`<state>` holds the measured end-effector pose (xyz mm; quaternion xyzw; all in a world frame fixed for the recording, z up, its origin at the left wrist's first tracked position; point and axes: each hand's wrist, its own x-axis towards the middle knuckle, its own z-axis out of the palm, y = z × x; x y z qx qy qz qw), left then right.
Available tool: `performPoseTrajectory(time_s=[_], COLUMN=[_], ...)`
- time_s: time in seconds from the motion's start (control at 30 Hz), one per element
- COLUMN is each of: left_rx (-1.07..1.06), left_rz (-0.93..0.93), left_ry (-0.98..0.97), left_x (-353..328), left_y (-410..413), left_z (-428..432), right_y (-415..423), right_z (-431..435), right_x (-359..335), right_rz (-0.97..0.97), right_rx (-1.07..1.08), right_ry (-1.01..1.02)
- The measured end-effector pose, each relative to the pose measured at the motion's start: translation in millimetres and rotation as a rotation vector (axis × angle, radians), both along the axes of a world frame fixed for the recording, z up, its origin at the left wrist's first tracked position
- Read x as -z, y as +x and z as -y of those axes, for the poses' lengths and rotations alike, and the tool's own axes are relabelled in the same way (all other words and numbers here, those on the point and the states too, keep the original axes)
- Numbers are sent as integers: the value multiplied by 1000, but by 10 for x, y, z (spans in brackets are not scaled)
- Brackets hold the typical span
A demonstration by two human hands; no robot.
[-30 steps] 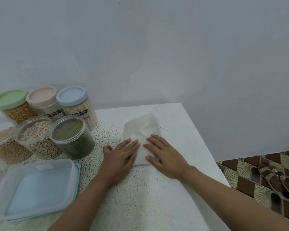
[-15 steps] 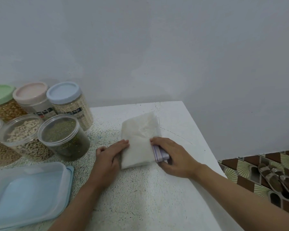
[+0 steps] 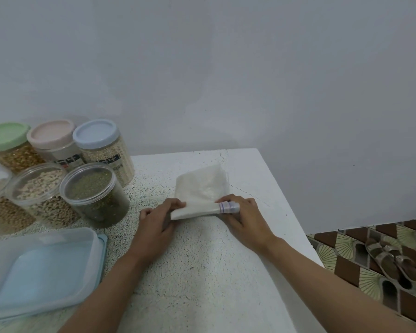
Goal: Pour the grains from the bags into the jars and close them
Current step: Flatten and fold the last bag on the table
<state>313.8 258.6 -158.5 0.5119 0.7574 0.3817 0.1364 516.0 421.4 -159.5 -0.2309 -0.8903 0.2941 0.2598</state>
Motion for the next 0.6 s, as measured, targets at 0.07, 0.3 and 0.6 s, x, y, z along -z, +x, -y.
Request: performPoseTrajectory(time_s=[0.07,0.3,0.6], left_rx=[7,33,-25], left_rz=[-3,173,259], left_ry=[25,135,169], left_x=[10,0,-2], left_y=[-2,-68,-49], left_z=[-4,-7,-27], right_y=[46,49,11], right_z=[4,8,55], right_x=[55,79,39], right_rz=[15,-11,-95], right_rx=[6,-24,75], right_ry=[55,49,-174])
